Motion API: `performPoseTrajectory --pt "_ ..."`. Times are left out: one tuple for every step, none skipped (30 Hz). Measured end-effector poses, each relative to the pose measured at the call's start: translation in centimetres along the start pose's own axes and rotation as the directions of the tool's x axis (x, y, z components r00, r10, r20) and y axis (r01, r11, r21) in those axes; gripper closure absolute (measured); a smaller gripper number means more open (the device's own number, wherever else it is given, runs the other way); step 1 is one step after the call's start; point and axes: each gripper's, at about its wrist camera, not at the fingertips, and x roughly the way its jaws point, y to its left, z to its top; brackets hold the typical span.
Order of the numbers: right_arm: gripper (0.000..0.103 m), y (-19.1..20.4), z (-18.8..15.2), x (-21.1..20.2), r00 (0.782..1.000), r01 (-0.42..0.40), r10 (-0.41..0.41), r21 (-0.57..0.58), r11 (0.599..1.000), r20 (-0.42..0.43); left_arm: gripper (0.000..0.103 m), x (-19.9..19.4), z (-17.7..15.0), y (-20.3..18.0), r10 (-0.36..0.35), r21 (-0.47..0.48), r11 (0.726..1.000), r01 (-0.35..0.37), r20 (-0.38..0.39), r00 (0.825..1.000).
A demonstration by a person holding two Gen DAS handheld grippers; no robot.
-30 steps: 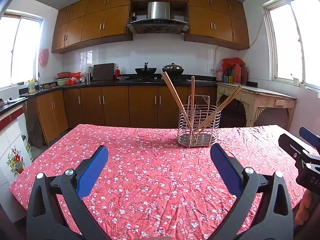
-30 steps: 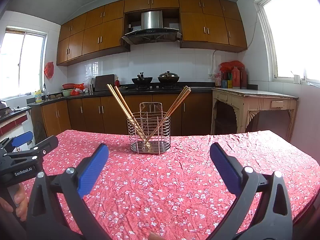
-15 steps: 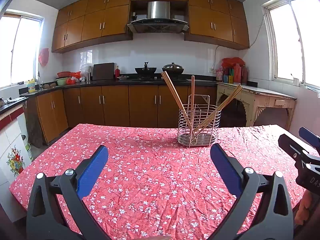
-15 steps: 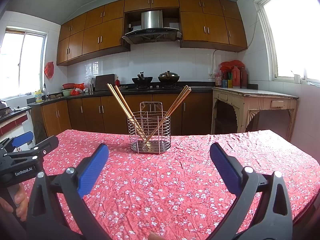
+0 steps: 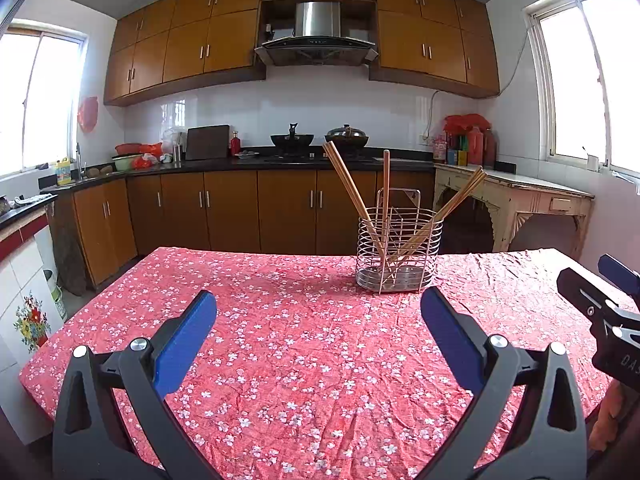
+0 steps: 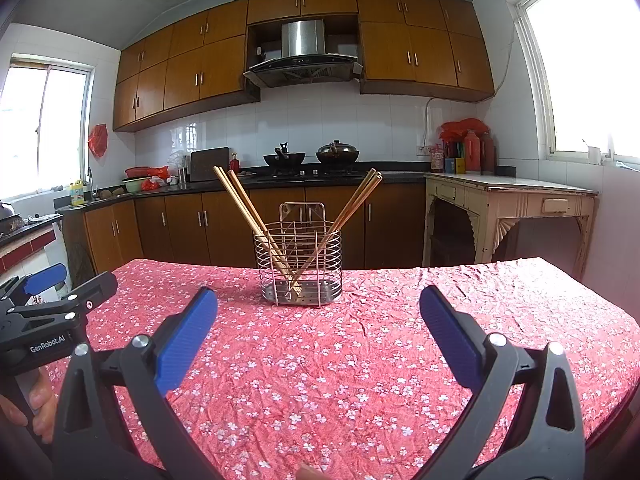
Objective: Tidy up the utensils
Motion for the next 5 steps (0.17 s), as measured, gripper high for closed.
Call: performPoseTrajectory --pt "0.004 -0.05 0.04 0.02 1.0 0.001 -0.001 -0.001 1.0 0.0 0.002 -0.04 -0.01 -0.01 -0.001 0.0 1.0 0.001 0.001 1.0" --pt "0.004 0.01 0.0 0.03 1.0 0.001 -0.001 -0.001 1.0 0.0 0.002 0.0 0.05 0.01 -0.002 -0.001 1.0 0.002 0.001 1.0" --pt "0.004 -0.01 0.01 0.02 1.0 0.001 -0.001 0.0 1.0 -0.001 0.002 -0.01 0.08 0.05 -0.005 -0.002 1.0 0.005 0.001 1.0" --pt "0.004 -0.07 0.04 0.02 1.0 0.0 0.0 0.0 1.0 0.0 0.002 -0.02 0.09 0.06 -0.009 -0.003 1.0 0.009 0.0 1.0" --pt "0.004 -0.08 0.05 0.02 1.0 0.0 0.0 0.0 1.0 -0.001 0.002 -0.02 0.11 0.06 -0.01 -0.003 1.0 0.01 0.0 1.0"
